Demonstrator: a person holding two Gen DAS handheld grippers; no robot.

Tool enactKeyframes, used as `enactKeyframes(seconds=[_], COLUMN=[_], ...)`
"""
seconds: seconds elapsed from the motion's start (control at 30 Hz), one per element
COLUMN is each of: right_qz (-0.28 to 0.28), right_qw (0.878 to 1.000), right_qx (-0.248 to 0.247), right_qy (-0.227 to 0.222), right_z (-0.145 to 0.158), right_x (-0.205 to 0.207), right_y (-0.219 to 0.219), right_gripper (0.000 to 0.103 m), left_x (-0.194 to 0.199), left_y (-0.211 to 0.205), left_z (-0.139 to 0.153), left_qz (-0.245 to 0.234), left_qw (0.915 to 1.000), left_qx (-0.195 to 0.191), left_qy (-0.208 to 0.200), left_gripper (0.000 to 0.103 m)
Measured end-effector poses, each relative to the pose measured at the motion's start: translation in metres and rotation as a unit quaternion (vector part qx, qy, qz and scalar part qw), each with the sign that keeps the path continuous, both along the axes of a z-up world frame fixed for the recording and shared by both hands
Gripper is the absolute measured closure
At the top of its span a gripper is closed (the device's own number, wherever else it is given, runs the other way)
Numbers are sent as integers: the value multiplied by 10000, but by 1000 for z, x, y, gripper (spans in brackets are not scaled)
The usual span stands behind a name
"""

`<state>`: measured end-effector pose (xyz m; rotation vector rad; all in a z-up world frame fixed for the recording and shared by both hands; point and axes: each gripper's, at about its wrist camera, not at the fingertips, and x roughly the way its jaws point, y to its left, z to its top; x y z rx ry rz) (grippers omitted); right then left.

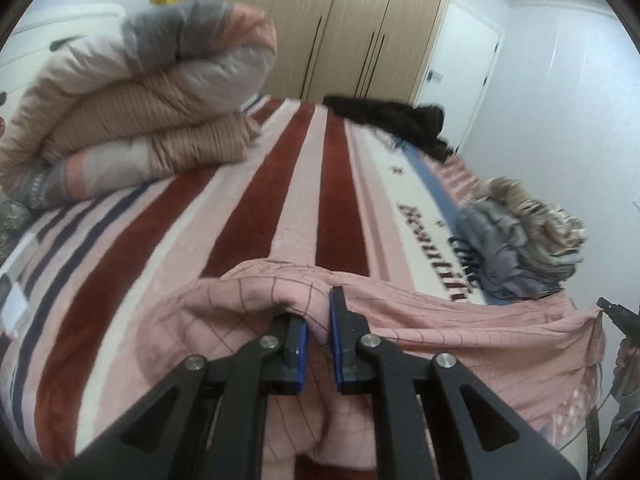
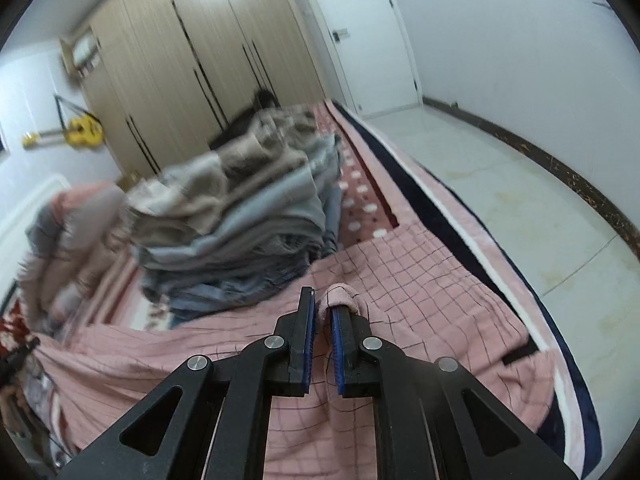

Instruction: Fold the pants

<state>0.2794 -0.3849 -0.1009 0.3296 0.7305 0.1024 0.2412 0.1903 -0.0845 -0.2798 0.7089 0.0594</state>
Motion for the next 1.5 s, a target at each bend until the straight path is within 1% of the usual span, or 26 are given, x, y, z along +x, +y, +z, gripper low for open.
enactKeyframes(seconds=[0.07,0.13,0.23,0.33,0.5,0.57,0.63,0.7,0.73,0.8,0.87,0.93,1.0,1.07,1.17,1.27,1.3,1.37,1.43,1.5], right_qz=[-6,-30,-37,-24,-56,-32,-4,40,80,159,221,293,405,516,627,686,688,539,412,336], right_qw=[9996,9992,9981,9961,9943,9937,9931,9937,9942,9944,9928,9911,9895,9874,9842,9821,9817,9790,9778,9802], right_qx=[-148,-247,-436,-597,-682,-720,-772,-747,-740,-809,-1064,-1244,-1373,-1493,-1651,-1754,-1775,-1965,-2053,-1953], right_qy=[225,322,442,644,823,864,886,834,782,668,506,377,203,-17,-92,-42,-28,-33,6,30], right_z=[-12,-18,-26,-38,-53,-57,-58,-57,-54,-45,-31,-19,-7,8,20,27,26,28,28,30], right_x=[20,32,49,63,75,78,79,77,76,72,67,63,57,49,42,42,43,46,49,48], right_y=[4,8,13,20,22,23,23,23,23,26,33,40,50,60,71,73,72,65,52,34], right_gripper=[101,101,101,101,100,99,92,80,77,65,64,61,48,45,39,36,30,24,24,24], left_x=[23,39,68,88,107,111,112,108,105,98,89,82,75,69,65,63,63,64,65,67], left_y=[1,0,4,7,2,1,0,1,1,1,-4,-12,-25,-40,-62,-83,-90,-105,-119,-128], left_z=[-10,-17,-33,-49,-65,-69,-71,-67,-64,-54,-42,-30,-16,-5,2,1,-1,-9,-22,-37], left_qz=[-8,-27,-18,21,-18,-32,-12,63,86,87,30,-97,-308,-567,-868,-1136,-1234,-1422,-1572,-1631], left_qw=[9998,9994,9982,9964,9937,9923,9916,9912,9912,9909,9914,9920,9925,9921,9906,9881,9867,9826,9776,9751], left_qx=[83,145,50,134,422,511,581,751,845,981,1047,1086,1083,1064,1033,1000,1010,1129,1296,1319], left_qy=[181,305,605,841,1039,1129,1156,1087,1017,920,787,630,466,333,245,272,300,384,528,716], left_gripper=[95,95,95,94,93,91,77,50,46,44,44,44,44,41,38,38,38,37,37,37])
